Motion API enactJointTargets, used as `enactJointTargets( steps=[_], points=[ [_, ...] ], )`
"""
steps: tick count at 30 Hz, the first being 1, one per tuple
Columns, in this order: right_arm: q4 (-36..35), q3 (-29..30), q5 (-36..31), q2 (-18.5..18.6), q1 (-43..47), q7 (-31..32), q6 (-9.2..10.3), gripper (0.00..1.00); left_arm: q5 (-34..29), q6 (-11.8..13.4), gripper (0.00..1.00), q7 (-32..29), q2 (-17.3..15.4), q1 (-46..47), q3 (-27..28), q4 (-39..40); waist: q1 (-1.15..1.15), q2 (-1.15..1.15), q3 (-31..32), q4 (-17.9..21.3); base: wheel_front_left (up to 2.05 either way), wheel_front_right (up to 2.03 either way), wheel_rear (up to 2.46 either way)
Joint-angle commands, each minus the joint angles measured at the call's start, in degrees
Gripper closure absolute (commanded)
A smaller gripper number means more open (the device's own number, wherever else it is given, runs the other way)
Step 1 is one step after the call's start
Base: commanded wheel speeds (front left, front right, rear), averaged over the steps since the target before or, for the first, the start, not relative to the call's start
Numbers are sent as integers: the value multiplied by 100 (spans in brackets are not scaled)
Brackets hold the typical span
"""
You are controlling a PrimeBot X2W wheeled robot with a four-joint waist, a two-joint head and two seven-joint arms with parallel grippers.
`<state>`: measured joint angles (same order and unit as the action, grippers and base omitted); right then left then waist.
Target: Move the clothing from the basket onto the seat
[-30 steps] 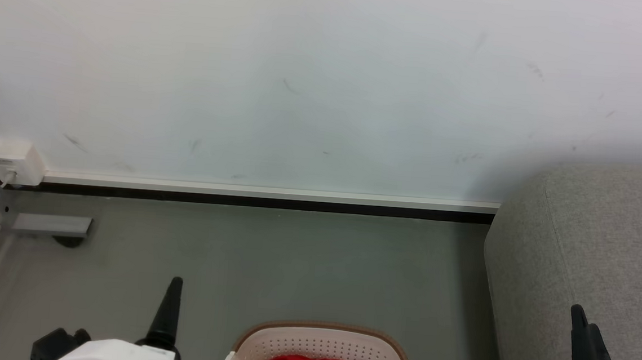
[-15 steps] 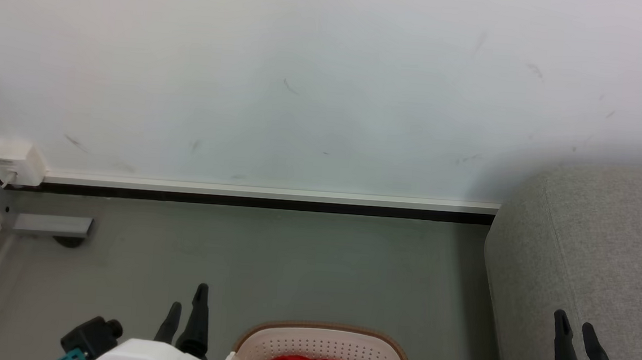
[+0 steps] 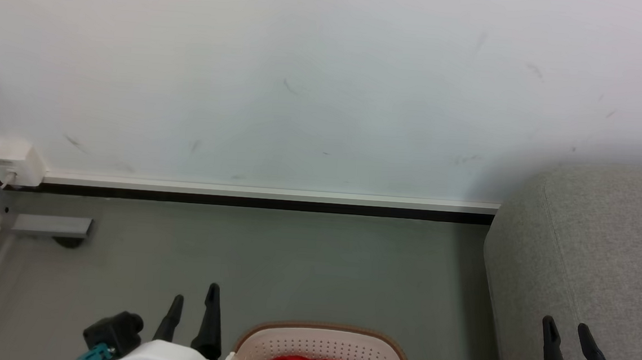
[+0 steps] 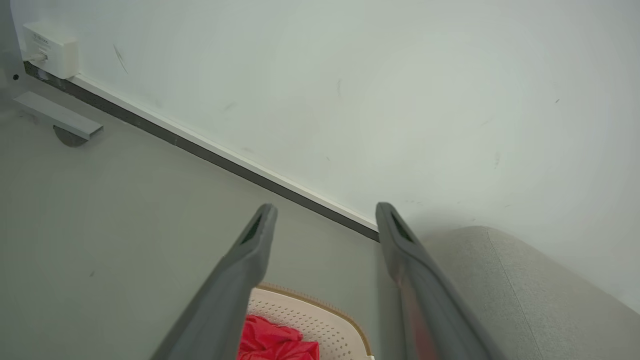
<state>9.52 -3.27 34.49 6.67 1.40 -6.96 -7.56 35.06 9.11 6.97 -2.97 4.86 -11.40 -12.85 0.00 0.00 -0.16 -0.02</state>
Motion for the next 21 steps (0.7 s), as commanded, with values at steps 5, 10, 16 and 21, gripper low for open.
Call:
enactJointTargets(
  steps=[5, 10, 16, 21],
  points=[
    [-34, -5, -434, 64, 32, -126, 7, 0, -503, 78, 0, 124, -138, 78, -84, 60, 0, 0, 3, 18, 0, 0, 0],
    [-44, 15, -711, 71, 72, -199, 8, 0, -805, 153, 0, 199, -201, 37, -109, 55, 0, 0, 12, 24, 0, 0, 0],
    [-67, 31, -999, 97, 92, -274, 8, 0, -1099, 221, 0, 274, -273, -12, -127, 21, 0, 0, 18, 27, 0, 0, 0],
    [-94, 67, -1198, 79, 141, -345, 9, 0, -1381, 301, 0, 349, -307, -47, -152, -3, 0, 0, 28, 22, 0, 0, 0]
  ],
)
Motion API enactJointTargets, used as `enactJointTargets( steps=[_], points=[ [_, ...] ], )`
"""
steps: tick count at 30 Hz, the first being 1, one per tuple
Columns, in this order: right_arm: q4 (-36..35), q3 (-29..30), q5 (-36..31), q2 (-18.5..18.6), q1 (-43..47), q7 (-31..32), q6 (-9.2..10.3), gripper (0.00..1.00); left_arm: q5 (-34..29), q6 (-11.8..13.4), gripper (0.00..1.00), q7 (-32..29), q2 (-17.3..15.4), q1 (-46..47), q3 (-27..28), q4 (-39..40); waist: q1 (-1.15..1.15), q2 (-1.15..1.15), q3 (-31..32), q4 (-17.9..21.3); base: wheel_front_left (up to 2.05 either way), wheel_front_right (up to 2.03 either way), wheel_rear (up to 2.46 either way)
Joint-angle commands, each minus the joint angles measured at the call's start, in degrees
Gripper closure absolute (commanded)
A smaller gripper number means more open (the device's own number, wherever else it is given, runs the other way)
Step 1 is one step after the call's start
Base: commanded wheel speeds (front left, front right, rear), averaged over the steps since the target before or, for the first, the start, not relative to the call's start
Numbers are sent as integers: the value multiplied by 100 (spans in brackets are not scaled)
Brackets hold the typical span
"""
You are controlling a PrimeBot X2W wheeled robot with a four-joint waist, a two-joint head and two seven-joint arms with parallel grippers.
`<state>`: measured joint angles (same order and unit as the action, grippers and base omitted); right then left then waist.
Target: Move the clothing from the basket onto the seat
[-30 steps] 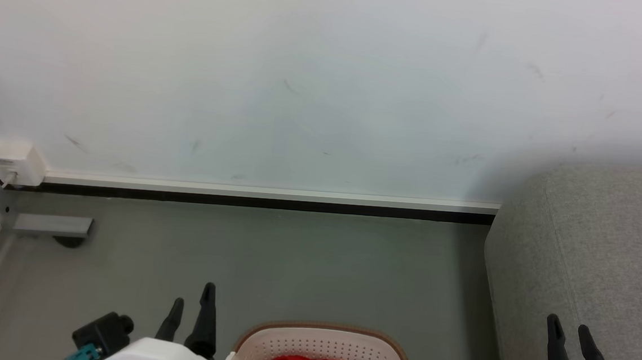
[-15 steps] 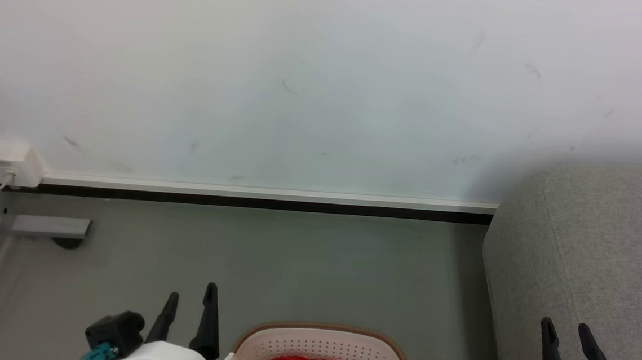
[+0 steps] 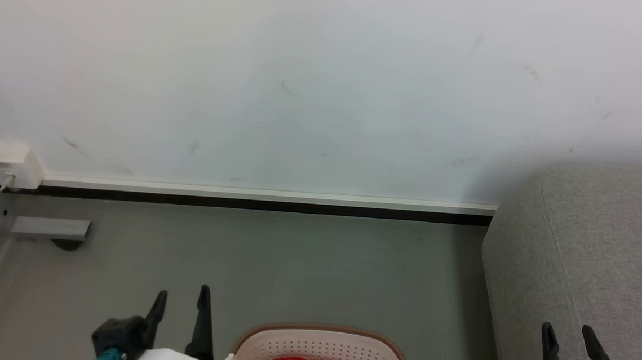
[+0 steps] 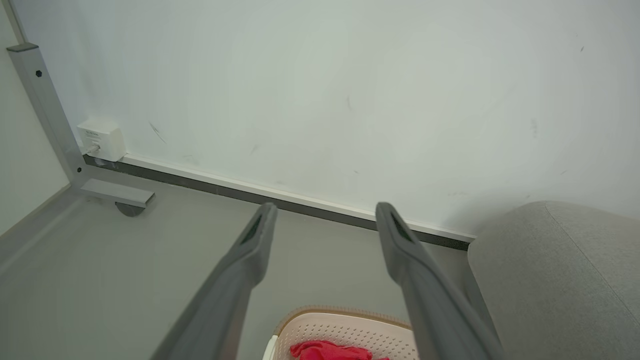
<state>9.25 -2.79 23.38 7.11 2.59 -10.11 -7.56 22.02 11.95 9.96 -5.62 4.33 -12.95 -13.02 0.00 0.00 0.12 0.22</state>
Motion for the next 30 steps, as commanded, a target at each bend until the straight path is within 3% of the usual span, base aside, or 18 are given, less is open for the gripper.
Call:
enactJointTargets(
  steps=[1, 12, 30],
  points=[
    [-61, 35, -101, 20, 37, -34, 9, 0, -138, 30, 0, 58, -46, -1, -3, 15, 0, 0, 1, -4, 0, 0, 0],
    [-35, 55, -525, 17, 137, -177, 10, 0, -685, 121, 0, 191, -107, -76, -16, 21, 0, 0, -1, -14, 0, 0, 0],
    [78, 226, -935, -26, 275, -386, 12, 0, -1354, -63, 0, 415, -61, -260, 189, -113, 0, 0, 32, -25, 0, 0, 0]
  ],
)
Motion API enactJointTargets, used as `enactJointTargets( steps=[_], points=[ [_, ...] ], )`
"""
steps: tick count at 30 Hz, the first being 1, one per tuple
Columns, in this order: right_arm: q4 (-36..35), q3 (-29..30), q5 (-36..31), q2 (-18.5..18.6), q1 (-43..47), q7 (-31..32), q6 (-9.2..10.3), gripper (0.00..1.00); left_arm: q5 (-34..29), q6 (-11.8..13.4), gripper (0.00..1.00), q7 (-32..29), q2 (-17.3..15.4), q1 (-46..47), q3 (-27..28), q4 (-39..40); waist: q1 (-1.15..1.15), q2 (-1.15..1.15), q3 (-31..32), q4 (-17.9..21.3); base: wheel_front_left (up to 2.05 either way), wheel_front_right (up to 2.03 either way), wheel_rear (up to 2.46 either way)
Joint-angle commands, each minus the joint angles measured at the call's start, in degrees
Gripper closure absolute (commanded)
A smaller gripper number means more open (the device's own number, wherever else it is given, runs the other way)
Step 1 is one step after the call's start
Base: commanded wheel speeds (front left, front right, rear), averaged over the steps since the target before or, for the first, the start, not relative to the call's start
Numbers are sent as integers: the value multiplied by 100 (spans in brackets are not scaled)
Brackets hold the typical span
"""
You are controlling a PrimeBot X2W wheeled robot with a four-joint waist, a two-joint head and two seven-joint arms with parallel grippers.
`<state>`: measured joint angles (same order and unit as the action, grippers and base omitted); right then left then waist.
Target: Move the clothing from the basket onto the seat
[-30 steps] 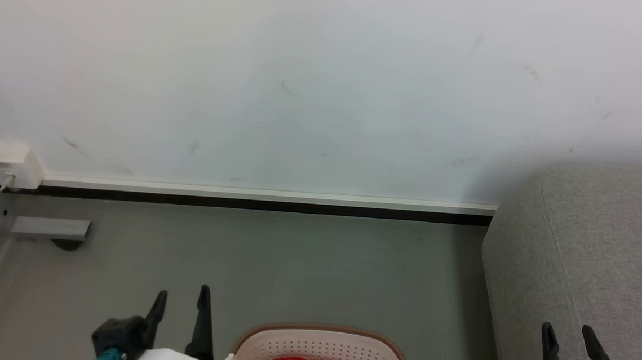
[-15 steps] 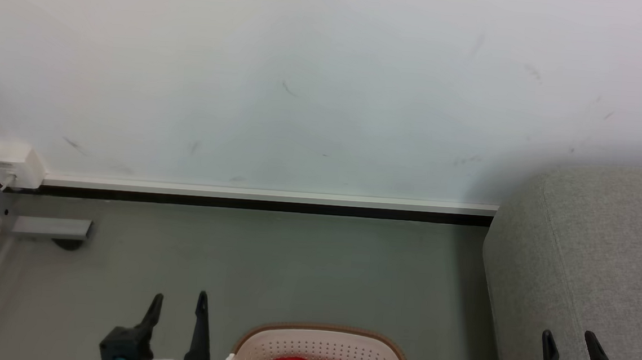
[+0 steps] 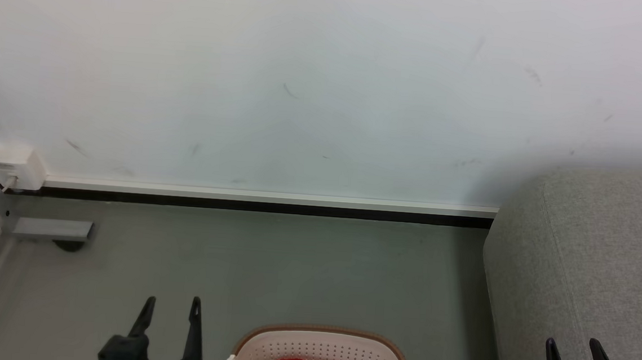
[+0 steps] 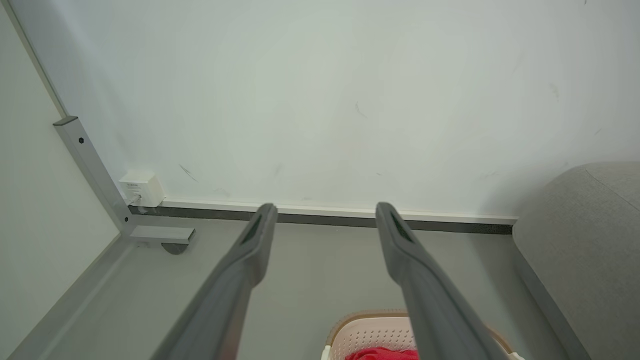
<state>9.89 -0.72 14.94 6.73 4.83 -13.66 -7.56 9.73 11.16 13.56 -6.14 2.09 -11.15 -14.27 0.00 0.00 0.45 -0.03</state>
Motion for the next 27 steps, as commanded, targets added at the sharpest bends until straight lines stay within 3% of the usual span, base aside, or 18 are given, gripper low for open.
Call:
enactJointTargets(
  steps=[1, 12, 27],
  points=[
    [25, 25, -108, 20, 59, -42, 12, 0, -158, -1, 0, 53, -3, -46, 29, 5, 0, 0, 1, -1, 0, 0, 0],
    [154, 146, -255, -23, 128, -158, 14, 0, -554, -135, 0, 167, 85, -130, 255, -111, 0, 0, 12, 16, 0, 0, 0],
    [249, 170, -177, -9, 82, -157, 14, 0, -592, -346, 0, 161, 231, -150, 493, -239, 0, 0, 23, 33, 0, 0, 0]
  ],
)
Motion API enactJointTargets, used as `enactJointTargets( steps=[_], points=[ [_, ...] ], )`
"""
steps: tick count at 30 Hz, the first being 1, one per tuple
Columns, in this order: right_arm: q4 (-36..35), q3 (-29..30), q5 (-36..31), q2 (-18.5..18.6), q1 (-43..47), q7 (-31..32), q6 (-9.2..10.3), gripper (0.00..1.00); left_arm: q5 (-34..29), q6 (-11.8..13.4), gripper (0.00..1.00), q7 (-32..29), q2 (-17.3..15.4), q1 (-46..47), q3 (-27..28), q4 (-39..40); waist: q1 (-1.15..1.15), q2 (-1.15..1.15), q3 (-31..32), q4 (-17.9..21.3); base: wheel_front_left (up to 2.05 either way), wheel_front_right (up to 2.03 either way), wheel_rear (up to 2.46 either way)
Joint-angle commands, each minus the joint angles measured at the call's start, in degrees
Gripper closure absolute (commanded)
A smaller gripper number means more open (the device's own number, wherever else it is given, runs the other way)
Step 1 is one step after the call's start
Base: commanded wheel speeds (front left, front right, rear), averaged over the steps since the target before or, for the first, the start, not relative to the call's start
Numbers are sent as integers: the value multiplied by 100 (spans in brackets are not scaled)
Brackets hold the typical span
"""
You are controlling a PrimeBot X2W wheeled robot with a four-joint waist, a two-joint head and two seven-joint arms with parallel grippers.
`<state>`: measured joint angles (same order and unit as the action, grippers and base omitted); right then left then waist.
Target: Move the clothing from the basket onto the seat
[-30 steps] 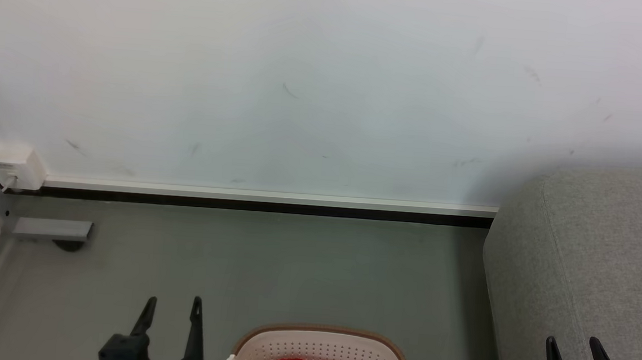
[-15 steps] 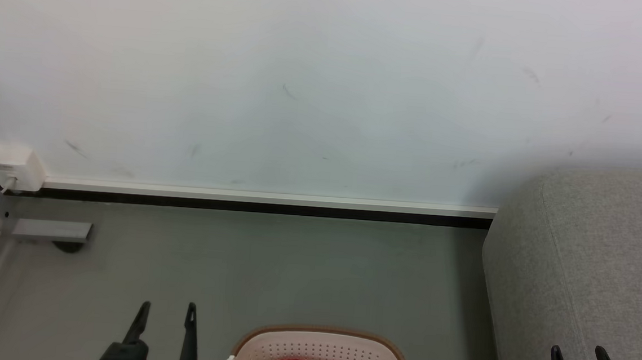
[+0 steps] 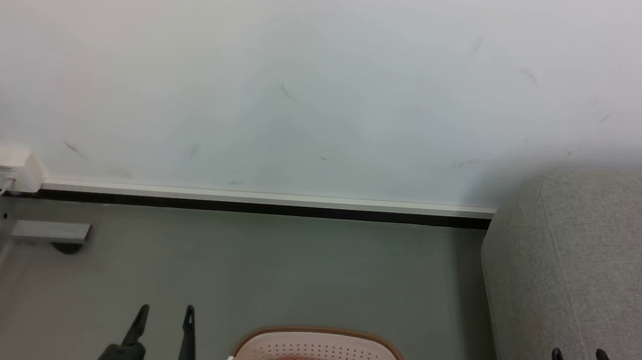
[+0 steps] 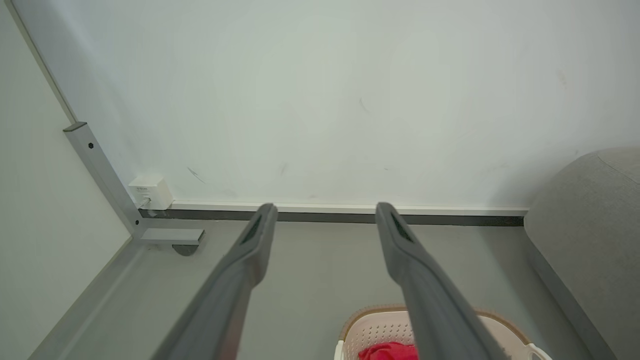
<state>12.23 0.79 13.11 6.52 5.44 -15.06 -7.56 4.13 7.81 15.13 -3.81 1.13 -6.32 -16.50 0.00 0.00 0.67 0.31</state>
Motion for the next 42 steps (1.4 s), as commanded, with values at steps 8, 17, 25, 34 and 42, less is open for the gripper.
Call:
enactJointTargets(
  steps=[8, 17, 25, 34, 42],
  points=[
    [-2, -17, -11, 1, 41, -17, 14, 0, -70, -86, 0, 4, 32, -47, 79, -41, 0, 0, -12, 0, 0, 0, 0],
    [-47, -38, 21, 51, -48, -17, 14, 0, -66, -184, 0, 4, 63, 48, 9, -91, 0, 0, -155, 83, 0, 0, 0],
    [-241, -39, 120, 142, -459, -10, 14, 0, -184, -342, 0, 3, 77, 674, -485, -291, 0, 0, -902, 309, 0, 0, 0],
    [-560, -6, 264, 216, -1138, -9, 14, 0, -375, -519, 0, 4, 78, 1663, -1097, -1075, 0, 0, -1928, 638, 0, 0, 0],
    [-850, -36, 393, 178, -1784, -8, 14, 0, -634, -772, 0, -238, 75, 2763, -1597, -2620, 0, 0, -2850, 1044, 0, 0, 0]
  ],
)
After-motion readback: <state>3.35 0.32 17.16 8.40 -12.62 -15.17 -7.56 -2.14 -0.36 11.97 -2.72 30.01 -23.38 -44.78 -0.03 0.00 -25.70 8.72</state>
